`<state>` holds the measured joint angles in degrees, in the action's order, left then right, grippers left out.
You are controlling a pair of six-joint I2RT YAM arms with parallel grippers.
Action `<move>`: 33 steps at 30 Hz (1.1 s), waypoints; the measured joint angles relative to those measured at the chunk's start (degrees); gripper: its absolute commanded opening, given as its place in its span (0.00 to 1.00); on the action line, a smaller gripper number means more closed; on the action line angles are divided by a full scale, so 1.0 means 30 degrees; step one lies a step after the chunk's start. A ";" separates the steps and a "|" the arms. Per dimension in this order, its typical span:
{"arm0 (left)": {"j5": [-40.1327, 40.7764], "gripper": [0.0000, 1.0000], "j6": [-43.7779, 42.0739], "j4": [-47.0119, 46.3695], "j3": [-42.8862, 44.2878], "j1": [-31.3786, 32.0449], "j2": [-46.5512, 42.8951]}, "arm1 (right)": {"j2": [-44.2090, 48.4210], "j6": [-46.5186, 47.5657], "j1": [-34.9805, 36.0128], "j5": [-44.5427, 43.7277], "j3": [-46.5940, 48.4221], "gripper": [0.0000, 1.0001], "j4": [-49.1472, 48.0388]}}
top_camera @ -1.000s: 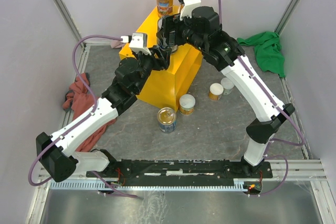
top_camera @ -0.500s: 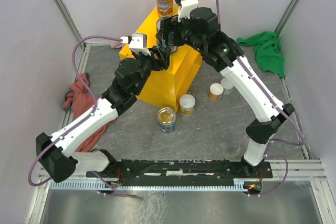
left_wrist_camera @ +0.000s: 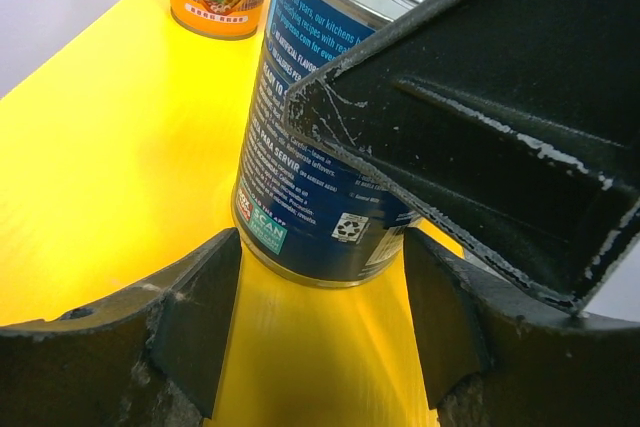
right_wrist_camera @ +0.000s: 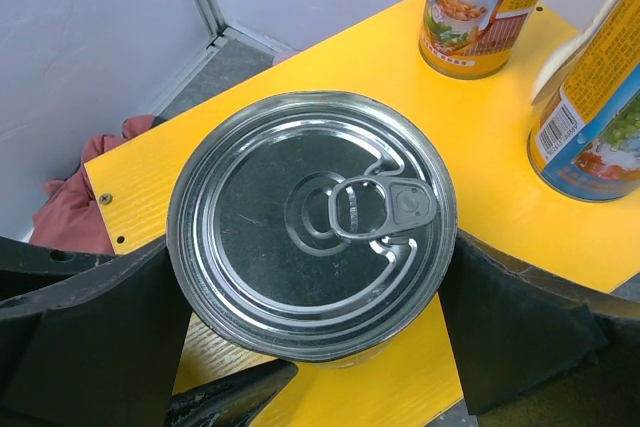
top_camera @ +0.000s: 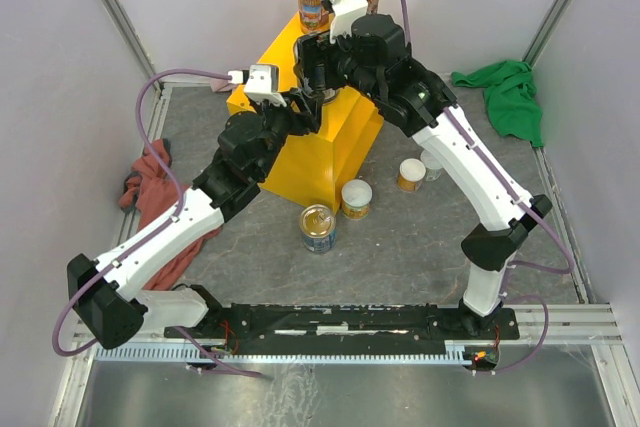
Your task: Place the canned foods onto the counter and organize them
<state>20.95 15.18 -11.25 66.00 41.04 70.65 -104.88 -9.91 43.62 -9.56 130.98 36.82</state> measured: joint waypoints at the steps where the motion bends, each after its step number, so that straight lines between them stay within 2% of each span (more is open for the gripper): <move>1: 0.0007 0.73 0.0000 -0.0007 -0.0015 0.0000 -0.0022 | -0.0029 0.0044 0.0015 -0.0007 0.0080 0.99 0.0051; 19: 0.0503 0.75 0.0015 -0.0022 -0.0219 -0.0277 -0.0248 | 0.0015 0.0284 0.0415 -0.0015 0.1974 0.99 -0.0044; 33: 0.0408 0.75 0.0758 0.0073 0.0401 -0.0685 0.0321 | 0.6360 -0.0248 0.0459 -0.2543 -0.6608 0.99 -0.4044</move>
<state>22.17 17.45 -11.03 67.20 38.98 71.61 -85.80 -10.66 44.99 -17.19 111.15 24.69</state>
